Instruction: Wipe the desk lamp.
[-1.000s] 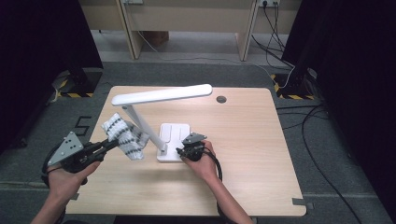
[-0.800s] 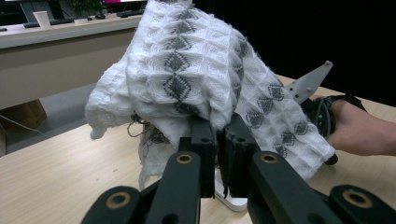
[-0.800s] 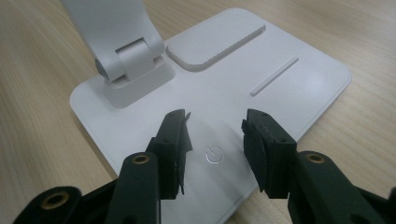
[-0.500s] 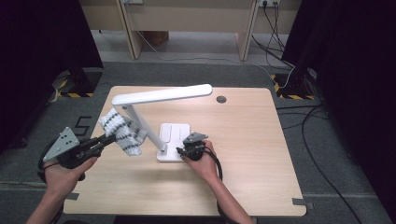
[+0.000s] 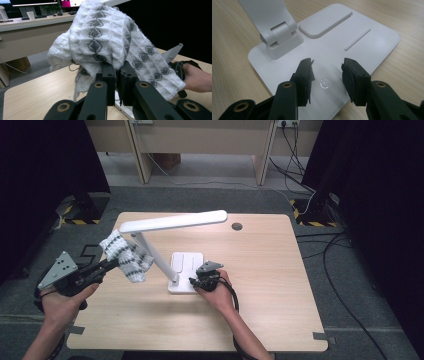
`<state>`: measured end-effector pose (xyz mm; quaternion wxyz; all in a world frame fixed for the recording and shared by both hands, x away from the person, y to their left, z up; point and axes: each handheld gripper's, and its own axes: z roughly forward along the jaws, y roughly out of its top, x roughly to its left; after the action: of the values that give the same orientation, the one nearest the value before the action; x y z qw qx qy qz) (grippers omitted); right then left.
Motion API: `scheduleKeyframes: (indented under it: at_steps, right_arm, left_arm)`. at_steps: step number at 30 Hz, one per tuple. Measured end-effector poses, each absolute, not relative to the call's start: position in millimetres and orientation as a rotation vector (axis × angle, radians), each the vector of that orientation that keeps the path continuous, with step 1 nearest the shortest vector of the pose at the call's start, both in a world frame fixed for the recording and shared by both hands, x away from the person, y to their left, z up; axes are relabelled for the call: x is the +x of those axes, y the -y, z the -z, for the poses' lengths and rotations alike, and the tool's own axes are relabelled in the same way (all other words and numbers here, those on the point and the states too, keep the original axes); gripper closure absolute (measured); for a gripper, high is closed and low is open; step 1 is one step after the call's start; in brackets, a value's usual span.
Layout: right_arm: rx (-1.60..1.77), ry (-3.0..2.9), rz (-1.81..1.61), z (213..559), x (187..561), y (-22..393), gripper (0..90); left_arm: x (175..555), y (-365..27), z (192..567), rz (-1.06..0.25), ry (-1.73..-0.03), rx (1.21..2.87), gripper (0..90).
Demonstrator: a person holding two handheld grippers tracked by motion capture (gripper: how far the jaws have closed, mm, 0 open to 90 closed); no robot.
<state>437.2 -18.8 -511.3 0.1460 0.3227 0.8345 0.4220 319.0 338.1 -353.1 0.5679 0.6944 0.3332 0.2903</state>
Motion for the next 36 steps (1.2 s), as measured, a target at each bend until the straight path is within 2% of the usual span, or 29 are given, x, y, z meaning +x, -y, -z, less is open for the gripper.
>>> scheduleKeyframes:
  at_steps: [36]
  right_arm:
    - [0.938, -2.391, -1.221, 512, 436, 19, 59.4]
  left_arm:
    - [328, -354, 333, -0.755, -0.795, 1.579, 84.4]
